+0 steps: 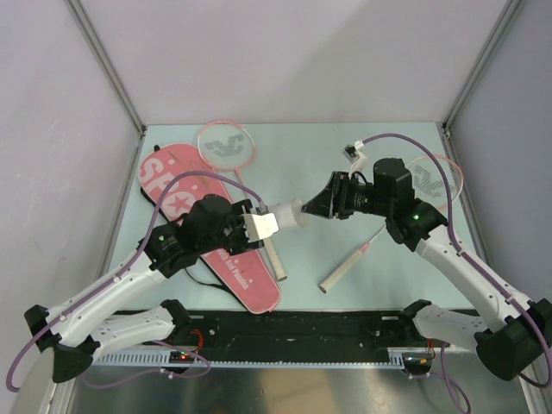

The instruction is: Pack up the badminton gear

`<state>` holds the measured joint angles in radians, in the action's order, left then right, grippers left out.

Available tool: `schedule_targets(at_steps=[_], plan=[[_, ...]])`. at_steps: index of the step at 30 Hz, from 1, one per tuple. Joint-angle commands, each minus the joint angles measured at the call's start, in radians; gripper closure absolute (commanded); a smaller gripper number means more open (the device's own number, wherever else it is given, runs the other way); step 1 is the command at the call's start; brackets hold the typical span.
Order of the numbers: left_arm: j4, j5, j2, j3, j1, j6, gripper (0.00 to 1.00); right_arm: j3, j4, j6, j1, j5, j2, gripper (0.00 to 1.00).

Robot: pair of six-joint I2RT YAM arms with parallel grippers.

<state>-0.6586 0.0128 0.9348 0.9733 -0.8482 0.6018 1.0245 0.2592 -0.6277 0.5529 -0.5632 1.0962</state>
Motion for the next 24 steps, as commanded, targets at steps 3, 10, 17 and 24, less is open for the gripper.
schedule_targets(at_steps=[3,10,17,24], plan=[[0.07,-0.057,-0.002,0.07,-0.01,-0.01,0.5,-0.018,-0.068,-0.02,0.007,-0.012,-0.028,0.47],[0.068,-0.077,0.027,0.086,-0.009,-0.026,0.5,-0.034,-0.077,-0.025,0.019,-0.021,-0.027,0.46],[0.07,-0.084,0.05,0.114,-0.011,-0.046,0.51,-0.05,-0.087,-0.027,0.079,-0.005,0.015,0.46],[0.08,-0.126,0.095,0.185,-0.01,-0.111,0.54,-0.072,-0.112,-0.118,0.16,0.218,0.039,0.45]])
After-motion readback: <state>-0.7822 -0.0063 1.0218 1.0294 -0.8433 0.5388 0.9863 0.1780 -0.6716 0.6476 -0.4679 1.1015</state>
